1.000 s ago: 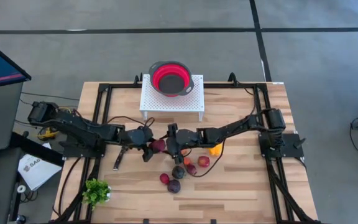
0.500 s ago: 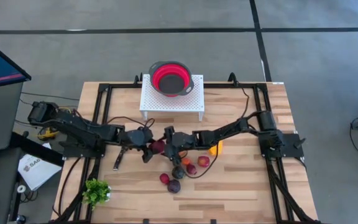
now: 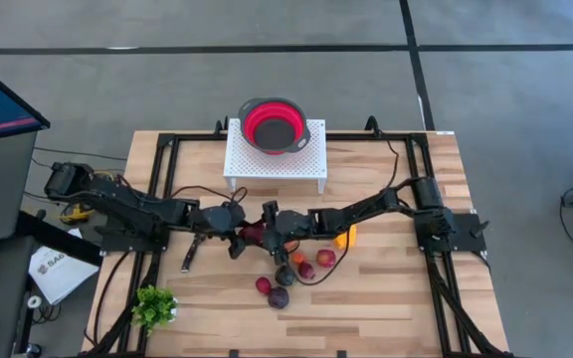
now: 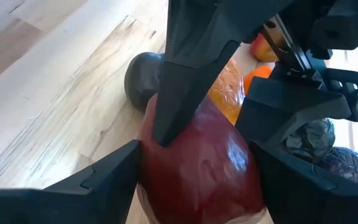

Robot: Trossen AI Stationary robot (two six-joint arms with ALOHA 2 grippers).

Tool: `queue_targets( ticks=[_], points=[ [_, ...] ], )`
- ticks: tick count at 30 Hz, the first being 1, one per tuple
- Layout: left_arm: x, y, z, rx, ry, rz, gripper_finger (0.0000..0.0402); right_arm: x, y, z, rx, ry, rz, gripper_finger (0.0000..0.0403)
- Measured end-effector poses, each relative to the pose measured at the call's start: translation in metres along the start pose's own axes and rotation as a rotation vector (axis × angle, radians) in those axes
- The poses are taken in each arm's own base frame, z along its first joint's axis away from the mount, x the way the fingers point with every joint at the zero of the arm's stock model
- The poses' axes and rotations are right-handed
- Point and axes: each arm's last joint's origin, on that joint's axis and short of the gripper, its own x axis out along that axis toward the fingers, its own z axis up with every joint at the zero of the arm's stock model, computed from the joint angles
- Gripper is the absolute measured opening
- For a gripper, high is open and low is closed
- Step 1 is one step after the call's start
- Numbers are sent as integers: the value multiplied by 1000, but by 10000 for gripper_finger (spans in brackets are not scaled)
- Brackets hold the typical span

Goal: Pick & Place Fruit
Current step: Put the left red apple into the red strainer bowl on the shelf

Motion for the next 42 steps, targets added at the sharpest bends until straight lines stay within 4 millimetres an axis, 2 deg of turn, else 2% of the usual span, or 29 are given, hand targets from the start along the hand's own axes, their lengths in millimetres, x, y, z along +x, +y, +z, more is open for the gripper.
queue_targets(
  ticks=[10, 15, 21, 26, 31, 33, 38, 42],
  points=[
    [0, 0, 3, -4, -24, -15, 286, -2, 7, 2, 114, 34, -42, 251],
    [-8, -4, 17, 86, -96, -108, 318, -2, 14, 1, 198, 60, -26, 250],
    [-37, -1, 34, 181, -237, -151, 357, -2, 14, -2, 330, 83, -24, 249],
    [-68, -7, 42, 311, -379, -187, 353, -5, 17, 7, 397, 36, -26, 249],
    [-93, -28, 33, 401, -484, -196, 326, -9, 28, 22, 494, -50, -12, 249],
    [-99, -38, 24, 433, -496, -193, 315, -12, 35, 29, 535, -92, -23, 249],
    [-109, -62, -3, 477, -504, -149, 296, -20, 59, 38, 540, -74, -134, 249],
    [-110, -77, -24, 488, -501, -92, 291, -43, 69, 47, 508, -87, -219, 249]
  ],
)
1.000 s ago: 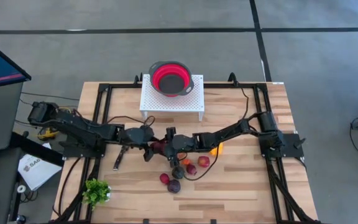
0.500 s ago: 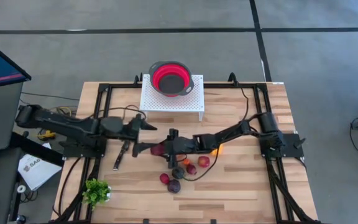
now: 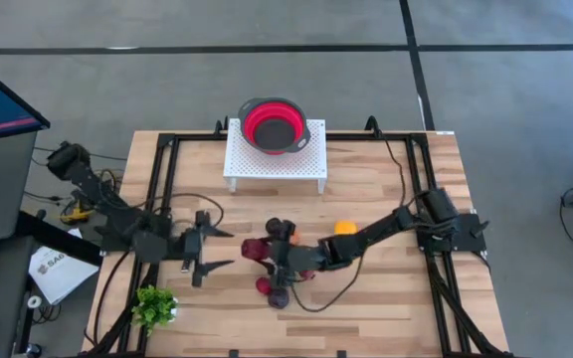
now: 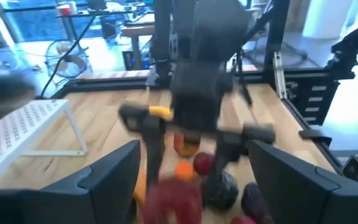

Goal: Pick & Place Fruit
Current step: Put the left red apple into the red strainer bowl on the shelf

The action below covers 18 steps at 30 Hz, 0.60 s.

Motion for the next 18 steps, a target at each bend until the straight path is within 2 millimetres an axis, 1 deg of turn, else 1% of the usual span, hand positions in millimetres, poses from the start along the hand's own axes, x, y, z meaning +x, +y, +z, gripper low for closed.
queue_targets(
  ticks=[3, 5, 7, 9, 13, 16, 18],
  points=[
    [2, -13, -7, -9, -1, 53, 290, -27, -5, -3, -4, -16, -21, 249],
    [8, -19, -12, -14, -2, 75, 290, -44, -12, -7, 26, -71, -8, 249],
    [18, -23, -16, -27, -6, 97, 290, -60, -21, -13, 72, -146, 8, 249],
    [32, -23, -22, -52, -4, 140, 290, -73, -31, -21, 127, -229, 27, 249],
    [64, -11, -35, -53, 21, 197, 290, -85, -51, -33, 225, -396, 70, 249],
    [83, 0, -41, -11, 32, 212, 291, -89, -64, -31, 268, -500, 134, 249],
    [90, 8, -40, 0, 19, 242, 295, -86, -69, -31, 277, -501, 156, 249]
  ],
)
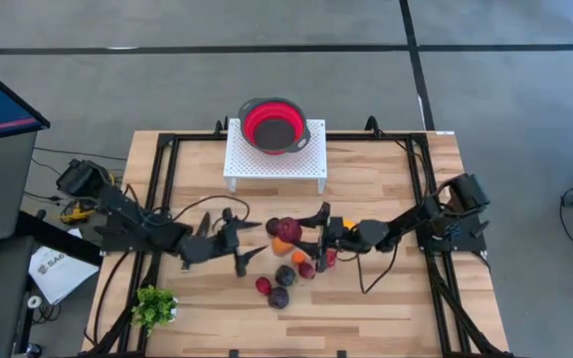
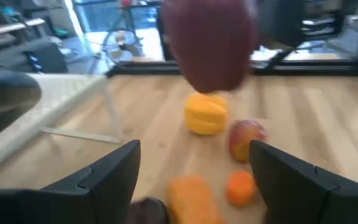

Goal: Pick & Place Fruit
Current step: Put the left red apple into the red strainer bowl on the shelf

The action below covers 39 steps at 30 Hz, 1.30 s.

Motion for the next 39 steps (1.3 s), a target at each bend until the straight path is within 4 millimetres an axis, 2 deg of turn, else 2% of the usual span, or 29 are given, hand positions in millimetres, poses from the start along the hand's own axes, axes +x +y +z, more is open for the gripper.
queue_targets(
  ticks=[4, 10, 17, 23, 39],
  points=[
    [5, 7, 6, 34, -33, 26, 302, 3, -5, 6, 25, -32, 12, 249],
    [-6, 7, 25, 24, -129, -136, 301, 4, -4, 6, 31, -37, 16, 249],
    [-1, 6, 29, 7, -198, -156, 312, 4, 4, 9, -81, -57, 38, 249],
    [5, 8, 35, 7, -298, -164, 317, 11, 2, 15, -119, -82, 43, 249],
    [26, 35, 39, -60, -342, -225, 313, 16, -10, 17, -140, -90, 83, 250]
  ],
)
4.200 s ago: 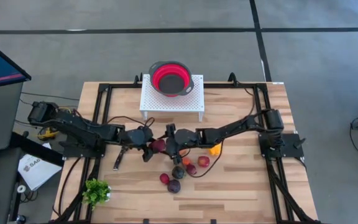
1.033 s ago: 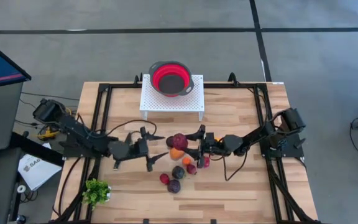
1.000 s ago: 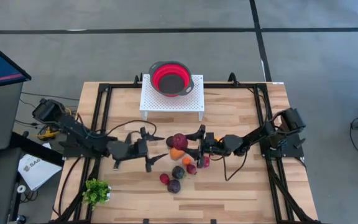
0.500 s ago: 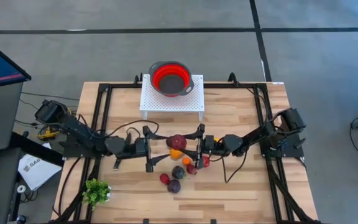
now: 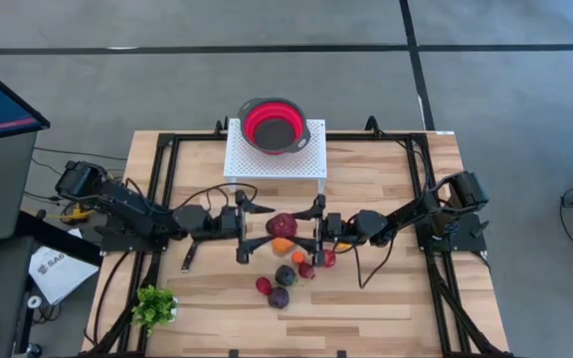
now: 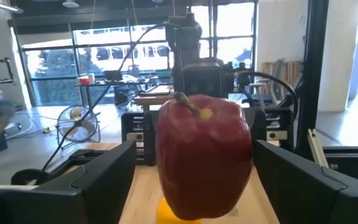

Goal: Pick & Place Fruit
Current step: Put the left red apple into the red strainer bowl on the shelf

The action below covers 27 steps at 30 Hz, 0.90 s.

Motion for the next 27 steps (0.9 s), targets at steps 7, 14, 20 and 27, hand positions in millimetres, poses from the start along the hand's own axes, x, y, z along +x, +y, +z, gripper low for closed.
queue_targets(
  ticks=[7, 14, 20, 27],
  points=[
    [10, -5, -10, -15, -42, -23, 308, 8, 5, 5, 13, -3, 21, 250],
    [18, -12, -16, -11, -55, -31, 305, 10, 11, 4, 6, 22, 33, 250],
    [12, -22, -10, 47, -45, -21, 285, 9, 16, 3, -30, 34, 11, 250],
    [11, -23, -10, 34, -35, -12, 276, 8, 17, 3, -22, 36, 3, 250]
  ],
)
